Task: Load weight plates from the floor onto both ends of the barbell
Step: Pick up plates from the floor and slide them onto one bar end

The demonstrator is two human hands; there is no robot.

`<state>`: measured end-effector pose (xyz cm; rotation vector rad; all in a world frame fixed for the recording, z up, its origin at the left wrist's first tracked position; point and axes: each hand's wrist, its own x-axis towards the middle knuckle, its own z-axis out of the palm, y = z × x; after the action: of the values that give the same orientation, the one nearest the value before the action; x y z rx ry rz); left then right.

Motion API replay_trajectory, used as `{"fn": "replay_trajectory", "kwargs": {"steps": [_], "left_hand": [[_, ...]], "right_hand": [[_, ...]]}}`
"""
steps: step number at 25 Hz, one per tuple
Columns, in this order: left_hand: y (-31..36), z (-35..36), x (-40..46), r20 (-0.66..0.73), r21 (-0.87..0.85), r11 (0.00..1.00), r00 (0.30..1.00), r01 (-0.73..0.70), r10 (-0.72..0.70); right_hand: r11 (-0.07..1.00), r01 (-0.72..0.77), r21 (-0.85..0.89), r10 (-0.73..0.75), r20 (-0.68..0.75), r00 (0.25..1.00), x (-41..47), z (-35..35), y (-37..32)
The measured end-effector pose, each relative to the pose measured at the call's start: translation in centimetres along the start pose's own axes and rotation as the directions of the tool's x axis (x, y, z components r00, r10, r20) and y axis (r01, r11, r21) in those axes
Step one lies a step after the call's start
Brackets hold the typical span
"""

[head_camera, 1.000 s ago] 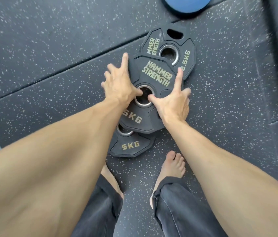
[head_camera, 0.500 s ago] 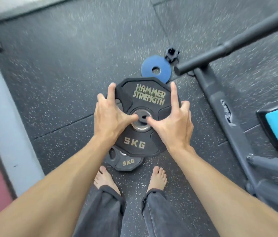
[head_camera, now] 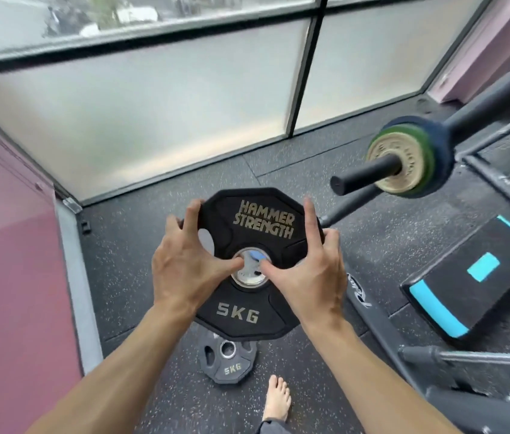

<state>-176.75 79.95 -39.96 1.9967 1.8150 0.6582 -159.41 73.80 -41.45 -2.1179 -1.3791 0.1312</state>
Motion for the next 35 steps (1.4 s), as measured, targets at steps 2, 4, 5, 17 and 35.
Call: {"fn": "replay_trajectory", "kwargs": {"steps": [2, 4, 5, 17, 35], "left_hand": [[2.3, -3.4, -0.9, -0.004, -0.038, 0.999, 0.999, -0.039, 0.039], [4.5, -6.5, -1.8, -0.023, -0.072, 0.993, 0.996, -0.089, 0.087], [5.7, -8.2, -2.3, -0.045, -0.087, 0.989, 0.992, -0.122, 0.119], [20.3, -28.2, -13.3, -0.341, -0.267, 0.792, 0.822, -0.549, 0.455], [41.1, -36.8, -29.8, -0.508, -0.628, 0.173, 0.569, -0.759, 0.647]], "right_hand": [[1.0, -0.002, 0.021, 0.003, -0.053, 0.999, -0.6, -4.0, -1.9], [1.0, 0.004, 0.017, -0.002, -0.113, 0.994, -1.2, -7.8, -3.6], [1.0, 0.017, 0.012, -0.016, -0.149, 0.989, -1.6, -9.9, -4.6], [0.994, 0.068, -0.084, -0.104, -0.57, 0.815, -11.6, -37.0, -14.3], [0.994, -0.055, -0.089, -0.038, -0.793, 0.608, -26.9, -65.8, -14.3]]}}
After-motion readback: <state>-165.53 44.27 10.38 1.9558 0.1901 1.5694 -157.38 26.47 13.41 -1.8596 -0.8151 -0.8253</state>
